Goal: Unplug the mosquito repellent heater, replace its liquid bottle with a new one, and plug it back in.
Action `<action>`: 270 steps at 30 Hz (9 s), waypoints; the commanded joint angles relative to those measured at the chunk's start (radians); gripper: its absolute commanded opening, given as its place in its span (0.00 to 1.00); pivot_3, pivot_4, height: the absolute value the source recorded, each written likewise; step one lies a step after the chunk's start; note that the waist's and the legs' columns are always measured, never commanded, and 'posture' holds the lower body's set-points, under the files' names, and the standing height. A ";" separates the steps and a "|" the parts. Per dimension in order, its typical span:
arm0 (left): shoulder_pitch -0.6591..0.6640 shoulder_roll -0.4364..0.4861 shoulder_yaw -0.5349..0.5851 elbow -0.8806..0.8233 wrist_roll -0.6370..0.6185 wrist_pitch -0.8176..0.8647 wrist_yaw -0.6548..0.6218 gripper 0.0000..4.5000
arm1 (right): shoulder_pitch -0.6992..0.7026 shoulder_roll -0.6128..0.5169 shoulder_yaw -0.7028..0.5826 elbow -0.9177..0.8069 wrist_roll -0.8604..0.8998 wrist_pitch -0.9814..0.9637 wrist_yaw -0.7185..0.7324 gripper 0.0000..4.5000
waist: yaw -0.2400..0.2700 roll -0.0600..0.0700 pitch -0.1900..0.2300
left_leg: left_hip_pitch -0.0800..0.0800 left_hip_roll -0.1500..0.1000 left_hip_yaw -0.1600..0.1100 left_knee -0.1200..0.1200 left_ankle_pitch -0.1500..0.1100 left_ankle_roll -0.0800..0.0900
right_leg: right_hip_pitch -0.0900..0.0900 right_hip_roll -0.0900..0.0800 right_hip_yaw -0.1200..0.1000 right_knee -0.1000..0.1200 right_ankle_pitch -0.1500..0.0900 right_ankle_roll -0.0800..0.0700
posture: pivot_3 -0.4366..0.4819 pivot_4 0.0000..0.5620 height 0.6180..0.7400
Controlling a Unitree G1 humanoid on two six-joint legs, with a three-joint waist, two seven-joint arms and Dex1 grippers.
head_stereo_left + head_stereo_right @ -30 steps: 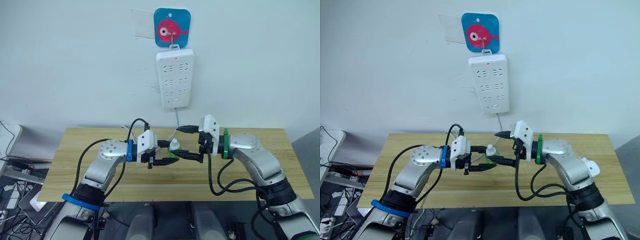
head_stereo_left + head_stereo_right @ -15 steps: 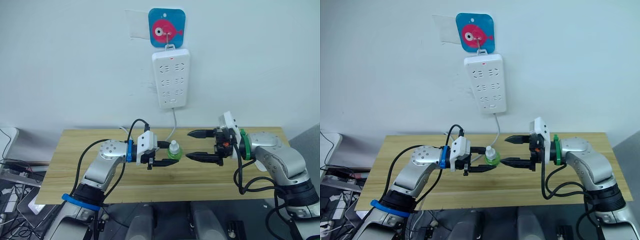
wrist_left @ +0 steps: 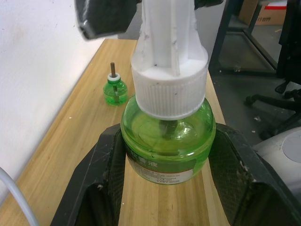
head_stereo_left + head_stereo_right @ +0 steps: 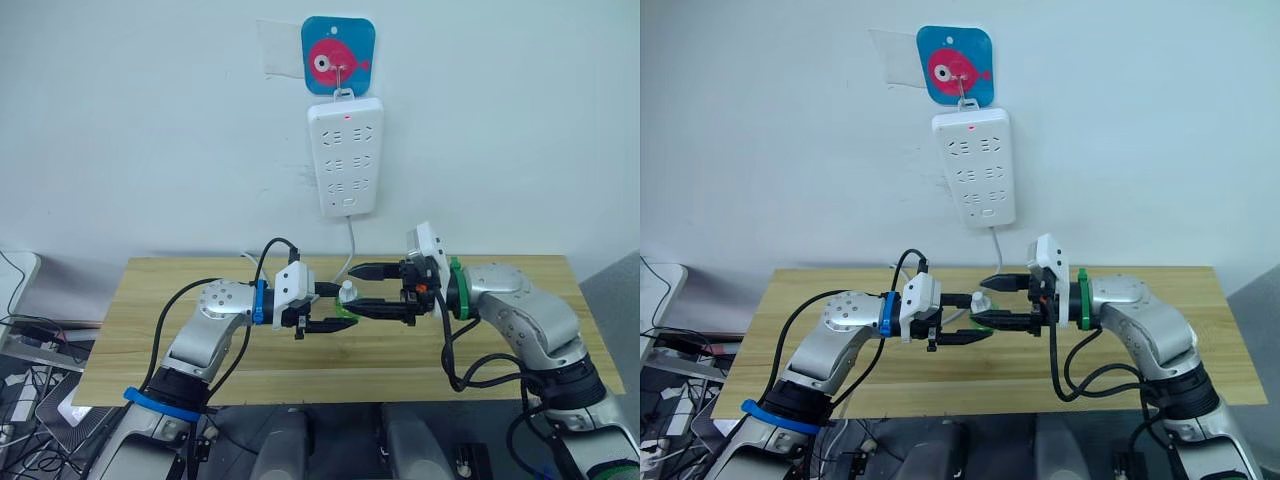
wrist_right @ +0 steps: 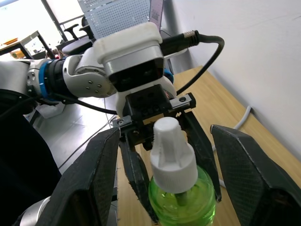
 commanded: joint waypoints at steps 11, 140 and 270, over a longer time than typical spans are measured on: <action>-0.002 -0.003 -0.005 -0.025 -0.002 -0.012 -0.002 0.49 | -0.028 0.022 0.018 -0.004 -0.020 -0.036 0.012 0.07 | 0.000 0.000 0.000 | 0.000 0.000 0.000 0.000 0.000 0.000 | 0.000 0.000 0.000 0.000 0.000 0.000 | 0.45 0.38 1.00; 0.188 -0.228 0.158 -0.309 -0.117 0.081 0.402 1.00 | 0.034 0.352 -0.451 0.144 0.504 0.416 -0.550 0.19 | 0.003 0.002 -0.005 | 0.001 0.000 0.002 0.000 0.000 -0.001 | -0.001 -0.002 0.003 0.001 0.000 0.000 | 0.46 0.32 1.00; 0.241 -0.106 -0.025 -0.438 -0.164 0.040 0.262 0.50 | -0.237 -0.587 -0.149 0.603 0.210 0.960 0.489 0.66 | 0.004 0.016 0.004 | -0.001 0.000 0.001 -0.002 -0.001 0.002 | 0.004 0.004 0.002 -0.009 0.000 0.000 | 0.45 0.46 1.00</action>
